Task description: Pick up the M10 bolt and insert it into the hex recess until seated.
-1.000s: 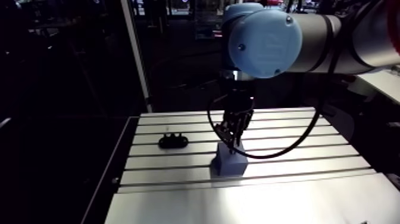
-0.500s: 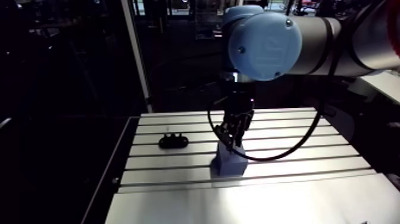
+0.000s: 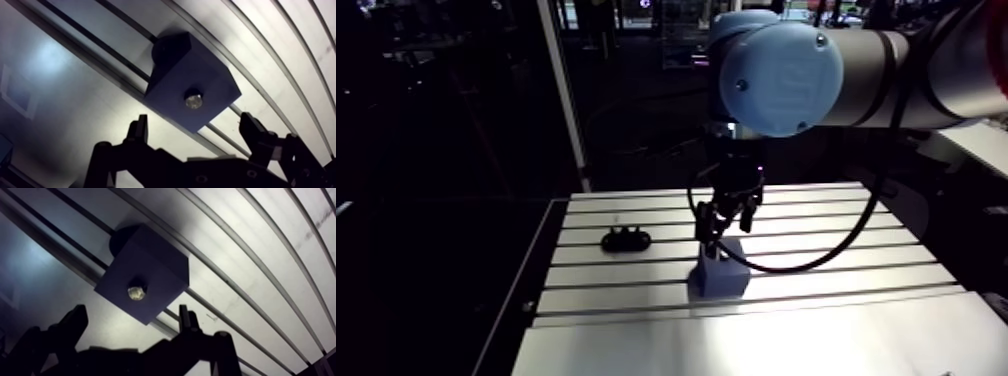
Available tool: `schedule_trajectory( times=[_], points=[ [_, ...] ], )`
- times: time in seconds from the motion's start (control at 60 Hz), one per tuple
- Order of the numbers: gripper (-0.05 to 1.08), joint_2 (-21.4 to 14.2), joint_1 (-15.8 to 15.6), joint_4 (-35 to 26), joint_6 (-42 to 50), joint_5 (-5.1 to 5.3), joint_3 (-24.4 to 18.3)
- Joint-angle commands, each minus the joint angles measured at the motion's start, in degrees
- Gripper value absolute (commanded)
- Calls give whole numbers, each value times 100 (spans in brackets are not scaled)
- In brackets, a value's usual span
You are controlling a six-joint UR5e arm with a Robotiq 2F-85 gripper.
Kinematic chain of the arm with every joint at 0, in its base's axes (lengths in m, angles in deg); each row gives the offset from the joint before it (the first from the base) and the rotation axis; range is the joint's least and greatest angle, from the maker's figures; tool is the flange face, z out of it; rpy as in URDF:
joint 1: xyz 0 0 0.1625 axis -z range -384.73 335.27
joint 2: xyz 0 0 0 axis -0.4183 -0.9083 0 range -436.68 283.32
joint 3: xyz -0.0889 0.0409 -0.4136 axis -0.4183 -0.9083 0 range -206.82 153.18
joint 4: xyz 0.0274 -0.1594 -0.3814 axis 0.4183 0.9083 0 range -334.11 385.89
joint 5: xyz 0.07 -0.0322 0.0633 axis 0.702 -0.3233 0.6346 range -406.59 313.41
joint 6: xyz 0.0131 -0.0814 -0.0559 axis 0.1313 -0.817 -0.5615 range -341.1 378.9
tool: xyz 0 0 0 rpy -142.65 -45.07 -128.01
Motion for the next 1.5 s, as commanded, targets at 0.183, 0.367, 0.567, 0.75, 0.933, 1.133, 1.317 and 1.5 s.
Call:
schedule_trajectory(
  times=[0.183,0.367,0.567,0.75,0.933,1.133,1.317,1.5],
  points=[
    [0,-20,-1,120,78,41,-9],
    [1,-54,7,125,646,37,-28],
    [3,-252,-1,99,1400,18,-18],
    [14,-345,7,132,2278,-1,-18],
    [29,-352,0,188,2653,3,131],
    [36,-482,-27,951,2892,34,411],
    [38,-544,-4,1038,2856,86,508],
    [42,-565,7,1022,2864,106,509]
  ],
)
